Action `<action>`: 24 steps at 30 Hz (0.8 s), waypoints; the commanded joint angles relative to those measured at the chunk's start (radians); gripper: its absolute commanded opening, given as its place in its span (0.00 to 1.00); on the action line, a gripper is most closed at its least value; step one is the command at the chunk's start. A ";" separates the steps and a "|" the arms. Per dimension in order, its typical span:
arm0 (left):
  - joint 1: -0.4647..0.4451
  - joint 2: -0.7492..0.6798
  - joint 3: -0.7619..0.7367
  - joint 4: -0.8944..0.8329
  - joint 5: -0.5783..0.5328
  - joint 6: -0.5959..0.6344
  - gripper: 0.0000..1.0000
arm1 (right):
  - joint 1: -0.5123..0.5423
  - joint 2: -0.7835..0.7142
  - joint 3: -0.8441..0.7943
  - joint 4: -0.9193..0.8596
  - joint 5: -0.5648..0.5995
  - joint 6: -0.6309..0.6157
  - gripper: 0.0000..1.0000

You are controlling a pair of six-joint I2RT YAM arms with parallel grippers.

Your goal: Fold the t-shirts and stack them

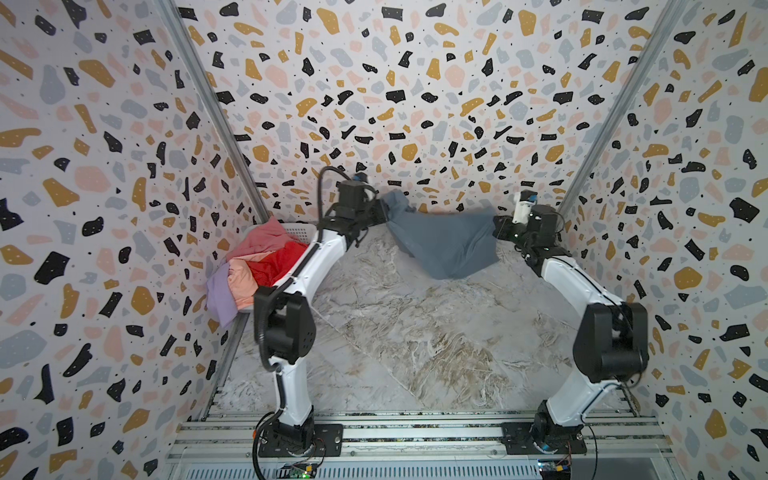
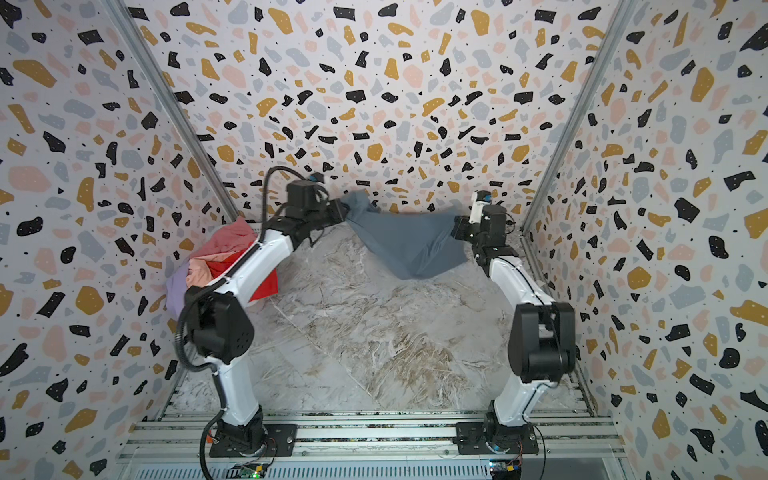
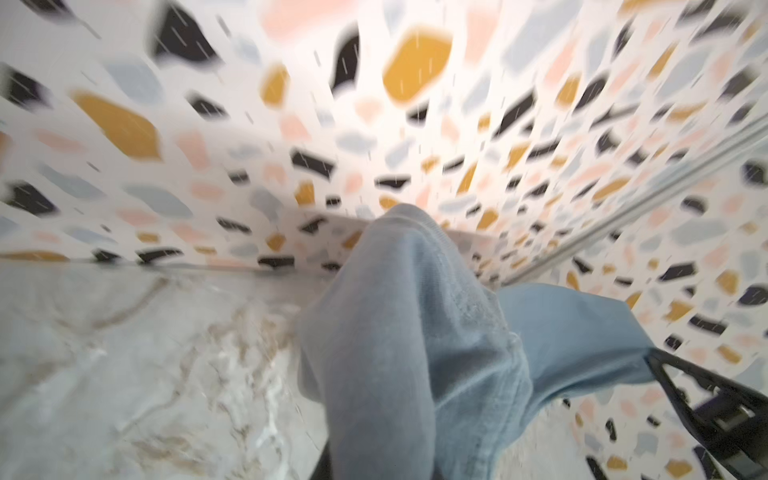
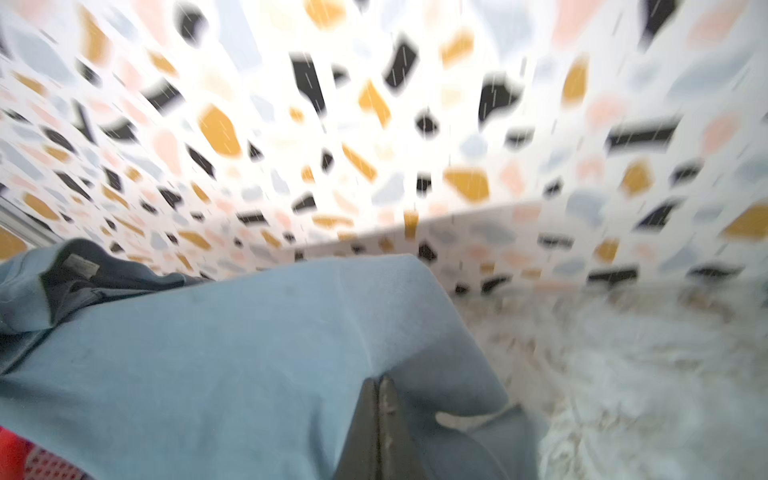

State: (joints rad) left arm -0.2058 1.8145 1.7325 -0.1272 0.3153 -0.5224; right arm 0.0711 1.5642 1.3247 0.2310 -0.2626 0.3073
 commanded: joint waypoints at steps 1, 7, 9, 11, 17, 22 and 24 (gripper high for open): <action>0.011 -0.145 -0.223 0.088 0.110 -0.011 0.42 | 0.057 -0.199 -0.203 -0.006 0.083 -0.131 0.00; 0.019 -0.359 -0.576 -0.068 -0.195 0.028 0.97 | 0.087 -0.448 -0.550 -0.189 0.301 0.030 0.59; 0.017 -0.378 -0.601 -0.113 -0.249 0.031 0.99 | 0.081 -0.497 -0.582 -0.178 0.329 0.066 0.63; 0.018 -0.369 -0.592 -0.149 -0.244 0.043 0.99 | 0.071 -0.502 -0.580 -0.161 0.325 0.084 0.67; 0.017 -0.253 -0.514 -0.220 -0.271 0.093 0.99 | 0.073 -0.351 -0.494 -0.160 0.174 0.098 0.67; 0.019 -0.100 -0.459 -0.203 -0.365 0.123 0.97 | 0.107 -0.190 -0.468 -0.103 0.048 0.137 0.67; 0.019 -0.022 -0.407 -0.206 -0.397 0.134 0.96 | 0.143 -0.117 -0.444 -0.086 0.048 0.123 0.67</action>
State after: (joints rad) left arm -0.1909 1.7195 1.2713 -0.3222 -0.0082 -0.4286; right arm 0.1753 1.3880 0.8410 0.1181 -0.1490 0.4187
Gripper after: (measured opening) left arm 0.963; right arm 0.670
